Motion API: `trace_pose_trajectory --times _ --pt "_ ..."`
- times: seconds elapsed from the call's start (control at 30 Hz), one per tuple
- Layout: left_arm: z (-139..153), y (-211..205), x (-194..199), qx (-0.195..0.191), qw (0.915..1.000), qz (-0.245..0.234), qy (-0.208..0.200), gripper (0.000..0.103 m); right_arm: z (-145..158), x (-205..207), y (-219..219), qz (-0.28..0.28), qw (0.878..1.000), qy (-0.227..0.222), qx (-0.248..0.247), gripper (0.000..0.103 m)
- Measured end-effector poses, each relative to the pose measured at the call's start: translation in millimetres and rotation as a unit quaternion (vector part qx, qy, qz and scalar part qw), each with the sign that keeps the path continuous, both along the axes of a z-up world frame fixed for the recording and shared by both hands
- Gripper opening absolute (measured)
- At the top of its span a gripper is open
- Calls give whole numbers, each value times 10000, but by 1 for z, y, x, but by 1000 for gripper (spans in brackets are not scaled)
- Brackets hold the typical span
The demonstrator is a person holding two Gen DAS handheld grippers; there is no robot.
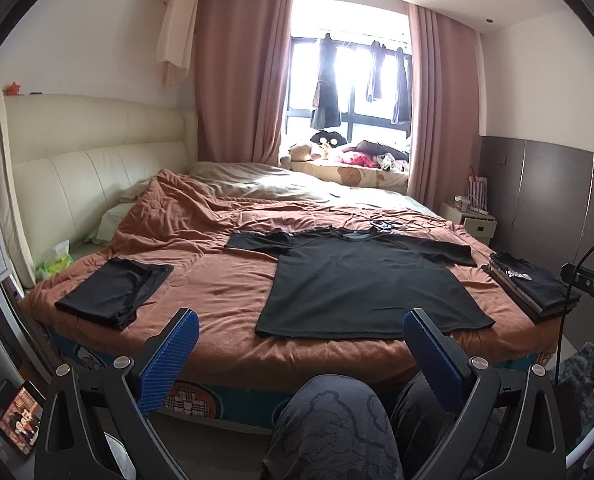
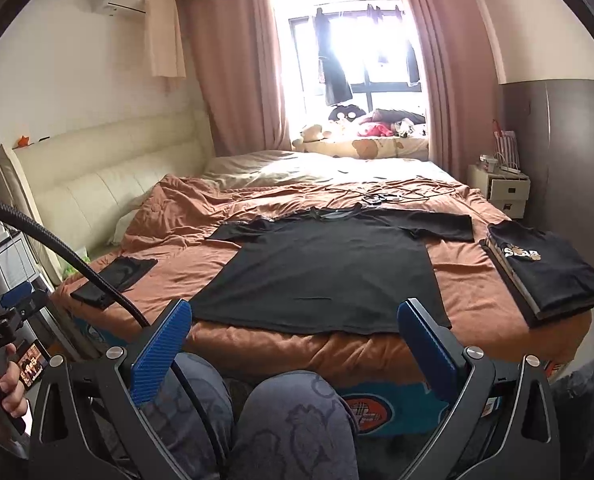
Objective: Fold small clothes
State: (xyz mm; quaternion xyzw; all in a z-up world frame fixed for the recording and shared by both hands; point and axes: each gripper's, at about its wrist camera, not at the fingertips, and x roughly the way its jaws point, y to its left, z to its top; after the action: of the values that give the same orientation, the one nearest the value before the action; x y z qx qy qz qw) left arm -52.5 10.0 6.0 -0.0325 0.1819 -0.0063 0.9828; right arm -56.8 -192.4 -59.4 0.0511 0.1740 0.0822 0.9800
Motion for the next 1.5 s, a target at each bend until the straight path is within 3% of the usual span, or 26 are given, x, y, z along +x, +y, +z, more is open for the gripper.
trace_pose_trajectory --times 0.6,1.03,1.5 --pt "-3 35 -9 -309 9990 305 -46 103 -4 5 2 61 9999 103 8 103" --pt "-9 39 -5 -434 9988 212 -82 103 -3 7 15 -71 9998 124 -154 103" --pt "-21 33 3 -259 9996 71 71 103 -8 9 16 -150 9998 120 -88 103"
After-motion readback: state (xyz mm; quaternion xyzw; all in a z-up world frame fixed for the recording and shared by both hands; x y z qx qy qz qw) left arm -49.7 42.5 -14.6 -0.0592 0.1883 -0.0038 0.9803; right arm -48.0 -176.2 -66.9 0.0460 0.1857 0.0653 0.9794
